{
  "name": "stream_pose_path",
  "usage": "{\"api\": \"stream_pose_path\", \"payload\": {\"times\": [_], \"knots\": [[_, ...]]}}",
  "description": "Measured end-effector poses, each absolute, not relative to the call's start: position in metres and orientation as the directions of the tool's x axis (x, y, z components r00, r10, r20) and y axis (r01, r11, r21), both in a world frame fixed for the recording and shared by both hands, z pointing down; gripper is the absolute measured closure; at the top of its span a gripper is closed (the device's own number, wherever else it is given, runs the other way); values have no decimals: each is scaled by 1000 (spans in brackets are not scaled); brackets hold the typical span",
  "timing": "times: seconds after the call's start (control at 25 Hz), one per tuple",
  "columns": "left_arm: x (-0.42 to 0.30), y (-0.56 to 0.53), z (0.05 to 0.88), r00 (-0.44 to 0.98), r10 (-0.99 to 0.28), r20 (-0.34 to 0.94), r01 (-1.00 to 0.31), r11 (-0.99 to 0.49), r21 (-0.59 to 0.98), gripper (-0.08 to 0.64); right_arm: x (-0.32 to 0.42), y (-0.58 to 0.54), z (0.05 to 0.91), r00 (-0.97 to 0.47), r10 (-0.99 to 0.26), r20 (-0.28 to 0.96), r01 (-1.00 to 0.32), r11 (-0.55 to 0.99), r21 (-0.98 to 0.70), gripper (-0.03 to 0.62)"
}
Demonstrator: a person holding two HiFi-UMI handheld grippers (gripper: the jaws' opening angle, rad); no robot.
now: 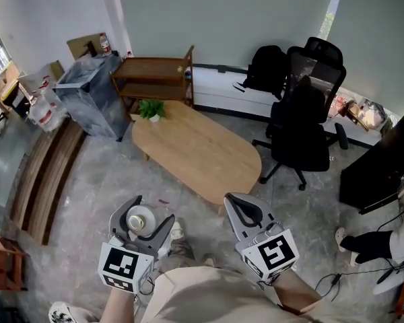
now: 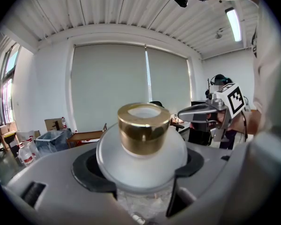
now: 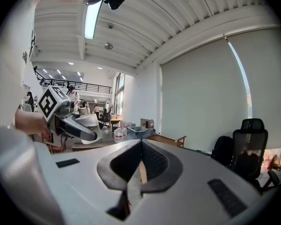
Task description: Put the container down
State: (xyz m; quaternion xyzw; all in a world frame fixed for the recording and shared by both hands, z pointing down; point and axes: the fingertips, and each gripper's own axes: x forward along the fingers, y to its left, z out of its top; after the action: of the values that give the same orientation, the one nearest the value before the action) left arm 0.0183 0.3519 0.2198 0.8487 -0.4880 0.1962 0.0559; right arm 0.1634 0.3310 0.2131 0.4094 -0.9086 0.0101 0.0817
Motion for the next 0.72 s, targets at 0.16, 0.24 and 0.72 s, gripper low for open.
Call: {"api": "stream_pose_path", "payload": {"times": [0.16, 0.24, 0.72], "knots": [[21, 337, 229, 443, -811, 383, -854, -512, -96, 224, 168, 318, 225, -650, -743, 157, -747, 663, 44, 597], [21, 328, 231, 443, -813, 377, -854, -511, -99, 224, 169, 311, 230, -648, -745, 158, -750, 660, 40, 597], [-8, 261, 248, 465, -793, 393, -844, -531, -75, 224, 137, 244, 253, -636, -743, 210, -754, 656, 34, 597]]}}
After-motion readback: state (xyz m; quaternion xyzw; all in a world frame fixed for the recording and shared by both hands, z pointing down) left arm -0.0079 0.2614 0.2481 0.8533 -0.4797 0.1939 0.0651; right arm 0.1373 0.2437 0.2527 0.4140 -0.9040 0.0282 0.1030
